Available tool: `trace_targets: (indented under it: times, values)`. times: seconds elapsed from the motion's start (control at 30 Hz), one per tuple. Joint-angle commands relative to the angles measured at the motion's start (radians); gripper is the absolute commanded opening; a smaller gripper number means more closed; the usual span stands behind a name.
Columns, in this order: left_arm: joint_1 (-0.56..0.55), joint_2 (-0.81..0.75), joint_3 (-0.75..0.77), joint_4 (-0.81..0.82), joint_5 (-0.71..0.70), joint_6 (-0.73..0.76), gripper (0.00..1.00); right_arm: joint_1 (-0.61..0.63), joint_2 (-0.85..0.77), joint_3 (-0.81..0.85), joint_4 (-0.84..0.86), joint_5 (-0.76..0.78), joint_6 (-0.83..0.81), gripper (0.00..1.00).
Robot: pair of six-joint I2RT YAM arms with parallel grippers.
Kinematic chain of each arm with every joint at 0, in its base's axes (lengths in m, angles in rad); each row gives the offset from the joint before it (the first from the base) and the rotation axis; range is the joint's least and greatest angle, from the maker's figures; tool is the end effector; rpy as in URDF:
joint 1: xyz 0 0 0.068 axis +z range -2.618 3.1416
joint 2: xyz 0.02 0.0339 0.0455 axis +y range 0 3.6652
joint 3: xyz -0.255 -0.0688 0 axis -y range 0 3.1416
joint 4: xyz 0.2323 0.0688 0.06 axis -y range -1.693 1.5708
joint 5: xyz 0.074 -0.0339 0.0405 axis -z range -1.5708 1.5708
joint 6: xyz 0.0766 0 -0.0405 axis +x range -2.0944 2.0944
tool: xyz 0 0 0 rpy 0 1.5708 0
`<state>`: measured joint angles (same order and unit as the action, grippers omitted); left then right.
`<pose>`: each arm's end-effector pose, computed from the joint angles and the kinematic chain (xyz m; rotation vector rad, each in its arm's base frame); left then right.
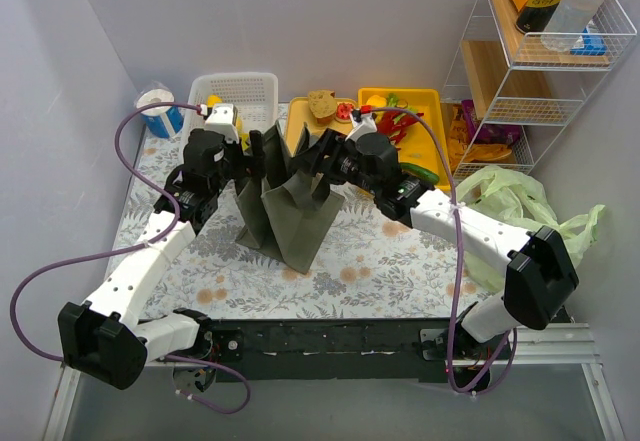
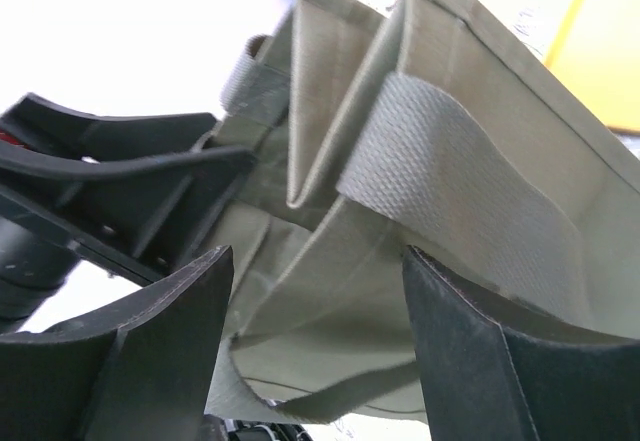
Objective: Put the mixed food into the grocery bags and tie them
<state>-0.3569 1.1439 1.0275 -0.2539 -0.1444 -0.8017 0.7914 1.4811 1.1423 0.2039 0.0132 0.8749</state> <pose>0.2772 -0.0916 0.3240 -0.5342 1.9163 -0.6243 0.2716 0.2735 0.3266 0.0886 1.8634 1.1975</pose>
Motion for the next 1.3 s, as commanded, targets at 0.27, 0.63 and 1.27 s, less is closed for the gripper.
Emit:
trace_targets:
  times: [0.27, 0.63, 1.27]
  values:
    - [0.030, -0.026, 0.034, 0.013, -0.040, -0.030, 0.98, 0.045, 0.039, 0.053, -0.084, 0.185, -0.010, 0.75]
    - [0.041, -0.007, 0.005, -0.013, 0.139, 0.016, 0.90, 0.045, -0.028, -0.033, -0.090, 0.257, -0.056, 0.47]
    - [0.039, 0.060, 0.153, -0.116, 0.178, 0.074, 0.00, 0.009, -0.154, 0.096, -0.342, 0.401, -0.491, 0.01]
